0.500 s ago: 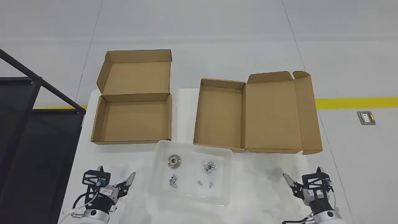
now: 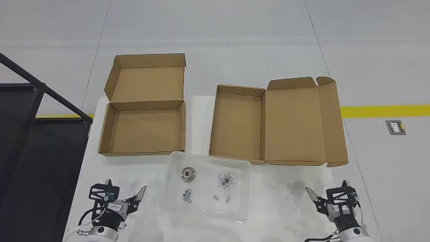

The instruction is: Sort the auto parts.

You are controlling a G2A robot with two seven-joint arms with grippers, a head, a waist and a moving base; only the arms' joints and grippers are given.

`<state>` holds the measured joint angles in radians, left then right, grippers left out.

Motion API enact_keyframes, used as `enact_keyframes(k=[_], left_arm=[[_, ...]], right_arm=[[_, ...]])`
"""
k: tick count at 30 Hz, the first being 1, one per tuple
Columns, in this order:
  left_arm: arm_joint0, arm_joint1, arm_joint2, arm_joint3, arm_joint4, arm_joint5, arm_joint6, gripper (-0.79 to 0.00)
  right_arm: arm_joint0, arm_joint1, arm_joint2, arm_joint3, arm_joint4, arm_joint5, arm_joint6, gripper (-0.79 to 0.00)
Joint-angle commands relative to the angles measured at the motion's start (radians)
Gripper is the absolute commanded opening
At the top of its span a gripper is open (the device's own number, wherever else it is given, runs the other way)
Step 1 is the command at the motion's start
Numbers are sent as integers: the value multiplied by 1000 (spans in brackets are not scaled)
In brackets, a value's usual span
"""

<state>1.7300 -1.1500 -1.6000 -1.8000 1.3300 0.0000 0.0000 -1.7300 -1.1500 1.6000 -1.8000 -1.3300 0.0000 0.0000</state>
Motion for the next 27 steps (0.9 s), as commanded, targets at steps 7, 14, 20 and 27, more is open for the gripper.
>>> enact_keyframes(k=[7, 14, 20, 27], left_arm=[[0, 0, 0, 0, 0, 0, 0, 0], [-1, 0, 0, 0, -3, -2, 1, 0], [19, -2, -18, -28, -31, -44, 62, 0], [73, 0, -72, -73, -33, -94, 164, 0]], right_arm=[[0, 0, 0, 0, 0, 0, 0, 0], [7, 0, 1, -30, -3, -18, -4, 0], [8, 5, 10, -195, -95, -71, 11, 0], [52, 14, -38, -388, -257, -202, 115, 0]])
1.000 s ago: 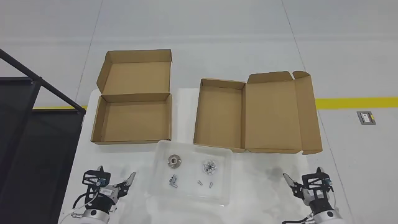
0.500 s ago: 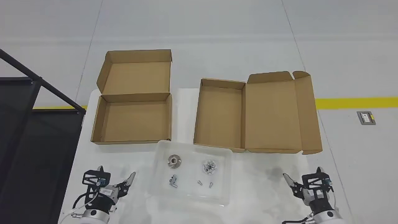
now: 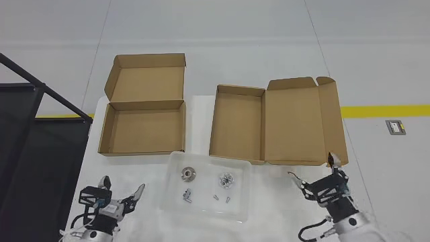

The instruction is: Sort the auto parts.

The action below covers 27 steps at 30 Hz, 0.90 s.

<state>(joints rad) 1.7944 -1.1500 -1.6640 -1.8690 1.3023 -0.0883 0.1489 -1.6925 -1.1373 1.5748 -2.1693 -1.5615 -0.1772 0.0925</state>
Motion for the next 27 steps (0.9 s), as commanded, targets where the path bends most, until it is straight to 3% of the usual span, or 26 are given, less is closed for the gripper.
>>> enact_keyframes(k=[1, 11, 23, 27], left_arm=[[16, 0, -16, -7, -9, -10, 27, 0], [54, -6, -71, 7, -56, 10, 64, 0], [54, -6, -71, 7, -56, 10, 64, 0], [54, -6, -71, 7, -56, 10, 64, 0]], right_arm=[[31, 1, -28, -33, -44, -41, 37, 0], [218, -6, -234, -20, -58, -240, 322, 0], [218, -6, -234, -20, -58, -240, 322, 0], [264, -6, -311, 5, -108, -340, 325, 0]])
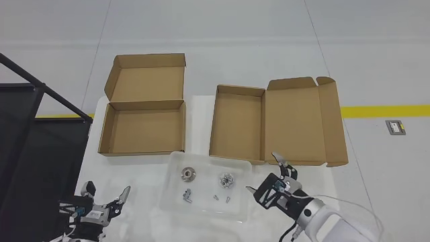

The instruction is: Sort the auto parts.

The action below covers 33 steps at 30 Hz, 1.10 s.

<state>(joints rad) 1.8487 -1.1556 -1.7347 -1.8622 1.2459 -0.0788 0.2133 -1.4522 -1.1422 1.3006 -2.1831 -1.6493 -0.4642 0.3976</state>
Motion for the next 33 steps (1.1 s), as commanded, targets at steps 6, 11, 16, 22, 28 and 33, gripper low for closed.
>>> enact_keyframes(k=[6, 11, 16, 22, 28, 33], left_arm=[[-15, 0, 6, 3, 57, 6, -1, 0], [-12, -4, 9, 16, 52, 9, 10, 0], [-10, -7, 5, 30, 38, 5, 11, 0], [-11, -11, -5, 35, 35, 14, 13, 0], [-12, -14, -2, 35, 36, 16, 11, 0], [-14, -17, 3, 37, 47, 28, 5, 0]], right_arm=[[254, -33, -243, 146, 26, -168, 198, 0], [428, -73, -384, 292, 141, -199, 403, 0], [577, -119, -494, 461, 259, -168, 574, 0], [692, -164, -575, 602, 375, -137, 695, 0], [741, -188, -609, 684, 428, -99, 735, 0], [766, -204, -631, 746, 443, -79, 734, 0]])
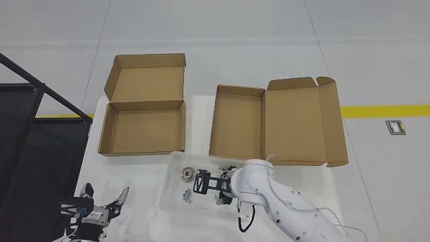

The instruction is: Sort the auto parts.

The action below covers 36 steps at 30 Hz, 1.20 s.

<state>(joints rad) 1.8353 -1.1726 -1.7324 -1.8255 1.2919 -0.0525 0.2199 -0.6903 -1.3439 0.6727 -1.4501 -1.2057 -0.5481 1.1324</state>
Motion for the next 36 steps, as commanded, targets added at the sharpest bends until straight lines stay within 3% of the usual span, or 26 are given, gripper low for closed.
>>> enact_keyframes(k=[1, 11, 13, 16, 19, 25, 28, 29, 33, 36], left_arm=[[0, 0, 1, 0, 1, 2, -2, 0], [0, 0, 1, 0, 1, 2, -2, 0], [0, 0, 1, 0, 1, 2, -2, 0], [0, 0, 1, 0, 1, 2, -2, 0], [0, 0, 1, 0, 1, 2, -2, 0], [0, 0, 1, 0, 1, 2, -2, 0], [0, 0, 1, 0, 1, 2, -2, 0], [0, 0, 1, 0, 1, 2, -2, 0], [0, 0, 1, 0, 1, 2, -2, 0], [0, 0, 1, 0, 1, 2, -2, 0]], right_arm=[[8, -5, -6, 22, -1, 9, -2, 0], [34, -27, -33, 98, -16, 47, -2, 0], [40, -31, -37, 111, -18, 54, -4, -31], [48, -37, -47, 120, -49, 66, 0, 0], [50, -42, -51, 130, -53, 74, 0, -43], [58, -50, -52, 151, -57, 73, -3, -302], [59, -54, -52, 160, -63, 79, 1, -329], [60, -55, -52, 162, -65, 79, 1, -406], [60, -58, -49, 151, -68, 80, 7, -563], [52, -55, -41, 103, -81, 75, 25, -785]])
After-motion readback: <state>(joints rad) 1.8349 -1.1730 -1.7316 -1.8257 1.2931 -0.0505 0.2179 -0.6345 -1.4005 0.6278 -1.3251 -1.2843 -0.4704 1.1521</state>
